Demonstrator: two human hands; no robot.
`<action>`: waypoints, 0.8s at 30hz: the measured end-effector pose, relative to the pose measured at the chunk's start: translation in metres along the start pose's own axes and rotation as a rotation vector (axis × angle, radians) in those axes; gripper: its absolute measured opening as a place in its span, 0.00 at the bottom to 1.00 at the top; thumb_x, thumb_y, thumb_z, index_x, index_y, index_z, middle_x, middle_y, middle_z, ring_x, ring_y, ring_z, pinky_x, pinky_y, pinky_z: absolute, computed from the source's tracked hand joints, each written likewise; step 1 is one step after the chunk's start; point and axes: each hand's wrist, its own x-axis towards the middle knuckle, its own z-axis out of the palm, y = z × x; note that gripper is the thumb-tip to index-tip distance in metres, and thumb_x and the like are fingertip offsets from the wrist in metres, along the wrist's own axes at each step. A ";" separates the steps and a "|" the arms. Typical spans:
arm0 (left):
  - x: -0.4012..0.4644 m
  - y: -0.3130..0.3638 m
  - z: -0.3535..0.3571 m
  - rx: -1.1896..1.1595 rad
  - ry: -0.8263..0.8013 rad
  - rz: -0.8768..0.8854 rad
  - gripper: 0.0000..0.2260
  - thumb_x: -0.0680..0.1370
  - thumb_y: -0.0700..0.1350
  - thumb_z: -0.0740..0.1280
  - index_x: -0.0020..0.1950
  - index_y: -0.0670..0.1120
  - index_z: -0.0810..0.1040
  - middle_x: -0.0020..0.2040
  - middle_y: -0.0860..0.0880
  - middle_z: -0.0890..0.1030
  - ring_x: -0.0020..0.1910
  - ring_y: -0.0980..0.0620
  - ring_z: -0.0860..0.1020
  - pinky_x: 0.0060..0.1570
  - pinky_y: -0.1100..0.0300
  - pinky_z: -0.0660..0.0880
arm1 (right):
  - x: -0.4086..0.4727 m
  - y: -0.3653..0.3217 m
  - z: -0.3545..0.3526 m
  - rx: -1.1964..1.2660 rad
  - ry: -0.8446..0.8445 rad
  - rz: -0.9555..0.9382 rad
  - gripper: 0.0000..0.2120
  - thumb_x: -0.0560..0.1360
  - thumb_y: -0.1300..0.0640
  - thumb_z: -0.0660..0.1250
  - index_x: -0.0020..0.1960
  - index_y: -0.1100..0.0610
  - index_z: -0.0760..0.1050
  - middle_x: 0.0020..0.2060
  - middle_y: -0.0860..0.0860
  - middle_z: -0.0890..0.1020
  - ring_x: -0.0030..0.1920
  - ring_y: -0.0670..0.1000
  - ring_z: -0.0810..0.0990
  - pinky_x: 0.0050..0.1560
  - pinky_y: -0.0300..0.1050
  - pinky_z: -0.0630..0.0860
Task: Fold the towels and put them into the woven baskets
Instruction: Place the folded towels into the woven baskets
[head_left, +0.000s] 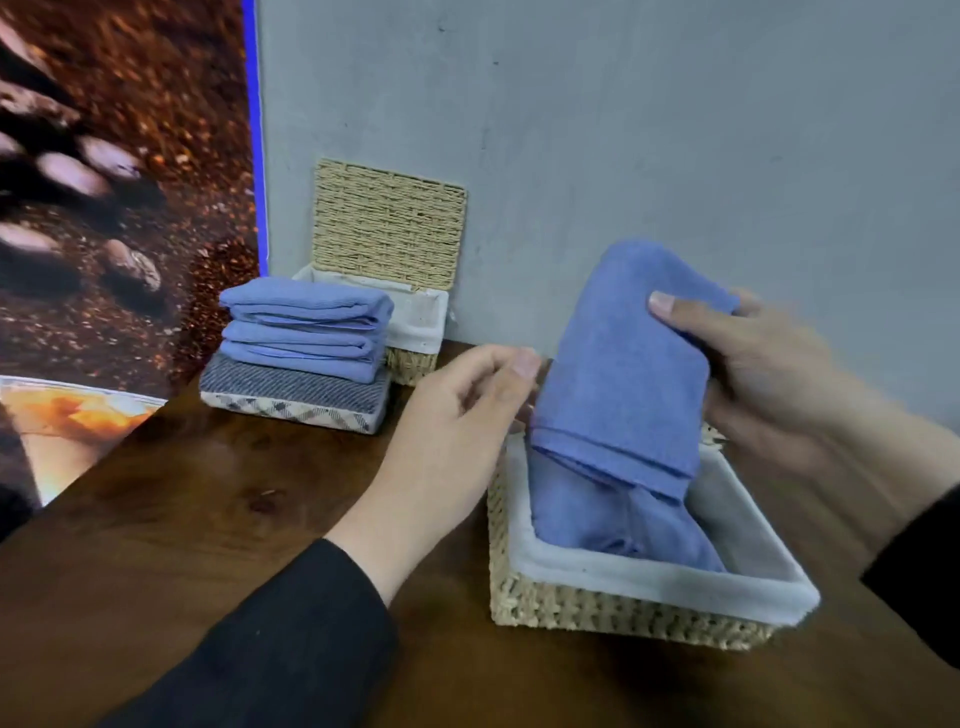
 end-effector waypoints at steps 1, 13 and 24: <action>0.002 -0.010 0.004 0.060 -0.006 0.017 0.12 0.82 0.55 0.63 0.52 0.50 0.83 0.47 0.56 0.85 0.48 0.60 0.82 0.49 0.66 0.76 | 0.000 -0.003 -0.016 -0.003 0.051 0.001 0.17 0.74 0.56 0.72 0.60 0.61 0.79 0.53 0.55 0.86 0.52 0.52 0.85 0.51 0.45 0.83; -0.003 -0.089 -0.001 0.391 -0.165 0.049 0.15 0.81 0.59 0.61 0.61 0.57 0.83 0.63 0.67 0.78 0.68 0.64 0.73 0.72 0.49 0.68 | 0.002 0.068 -0.082 -1.179 0.095 0.171 0.23 0.77 0.39 0.69 0.67 0.50 0.74 0.56 0.45 0.81 0.56 0.49 0.80 0.50 0.45 0.75; -0.002 -0.086 0.001 0.429 -0.197 0.038 0.15 0.80 0.61 0.61 0.59 0.58 0.82 0.64 0.69 0.76 0.69 0.64 0.71 0.73 0.54 0.65 | -0.034 0.044 -0.076 -1.483 -0.440 0.106 0.40 0.73 0.29 0.63 0.80 0.35 0.50 0.76 0.25 0.47 0.78 0.37 0.55 0.71 0.35 0.58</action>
